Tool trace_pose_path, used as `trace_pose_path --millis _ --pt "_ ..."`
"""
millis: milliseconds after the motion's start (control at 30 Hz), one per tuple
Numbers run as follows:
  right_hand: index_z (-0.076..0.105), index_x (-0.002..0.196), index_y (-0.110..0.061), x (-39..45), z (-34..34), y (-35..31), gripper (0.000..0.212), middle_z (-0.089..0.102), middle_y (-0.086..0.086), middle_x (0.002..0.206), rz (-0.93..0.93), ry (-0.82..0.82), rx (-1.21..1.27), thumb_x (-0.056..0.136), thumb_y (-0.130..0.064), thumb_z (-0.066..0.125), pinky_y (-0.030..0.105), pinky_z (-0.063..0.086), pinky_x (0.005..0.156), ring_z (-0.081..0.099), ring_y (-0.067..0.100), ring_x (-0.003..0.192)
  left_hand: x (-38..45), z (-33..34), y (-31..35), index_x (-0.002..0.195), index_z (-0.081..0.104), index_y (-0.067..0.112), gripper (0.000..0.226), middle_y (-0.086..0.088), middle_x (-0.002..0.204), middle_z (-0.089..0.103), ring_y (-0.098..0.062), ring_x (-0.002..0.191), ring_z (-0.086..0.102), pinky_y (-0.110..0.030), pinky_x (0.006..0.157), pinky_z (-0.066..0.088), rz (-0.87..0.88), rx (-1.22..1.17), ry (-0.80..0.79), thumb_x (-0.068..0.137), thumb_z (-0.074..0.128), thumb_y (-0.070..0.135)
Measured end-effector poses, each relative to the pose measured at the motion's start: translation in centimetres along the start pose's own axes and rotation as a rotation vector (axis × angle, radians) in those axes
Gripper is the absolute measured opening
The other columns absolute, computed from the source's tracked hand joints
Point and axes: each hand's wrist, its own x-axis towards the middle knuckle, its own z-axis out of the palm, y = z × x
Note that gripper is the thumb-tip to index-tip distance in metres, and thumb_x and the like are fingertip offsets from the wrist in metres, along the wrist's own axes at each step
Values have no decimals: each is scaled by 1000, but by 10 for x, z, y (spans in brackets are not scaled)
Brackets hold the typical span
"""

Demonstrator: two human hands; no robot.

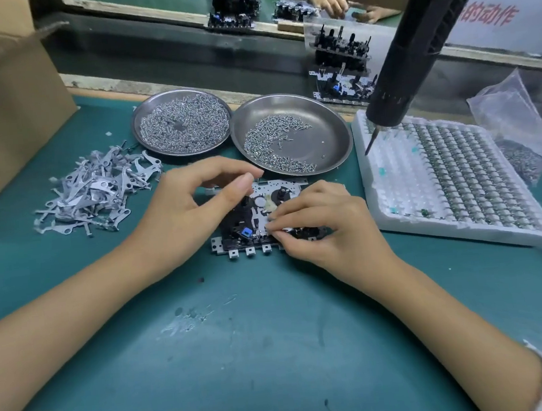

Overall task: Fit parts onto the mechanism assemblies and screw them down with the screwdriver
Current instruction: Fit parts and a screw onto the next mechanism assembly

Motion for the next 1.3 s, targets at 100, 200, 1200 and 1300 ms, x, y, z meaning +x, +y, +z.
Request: trace_pose_path --millis 100,200,1200,1300 --pt "79 82 -15 0 1 0 9 73 -5 88 -27 2 -29 74 -12 77 42 43 81 56 18 77 -3 4 2 96 68 29 9 7 87 70 -12 88 66 -31 86 51 -9 2 -3 89 62 29" --pt "78 82 -14 0 2 1 7 73 -4 91 -67 -1 -51 75 -13 76 45 43 80 58 21 78 -6 5 3 95 68 29 13 5 88 70 -15 87 66 -34 86 50 -13 18 6 87 59 30" --pt "34 142 -12 41 -52 -8 67 52 9 114 241 732 69 85 -22 68 41 43 96 53 20 106 -12 13 -4 87 72 22 19 20 79 64 -6 82 55 -24 85 42 161 346 -126 68 73 28" --pt "19 147 -12 75 -75 -12 83 61 -4 109 243 697 178 84 -26 70 33 49 90 60 11 98 -12 13 -5 85 73 24 20 21 79 65 -6 85 57 -21 86 43 157 326 -116 66 74 27"
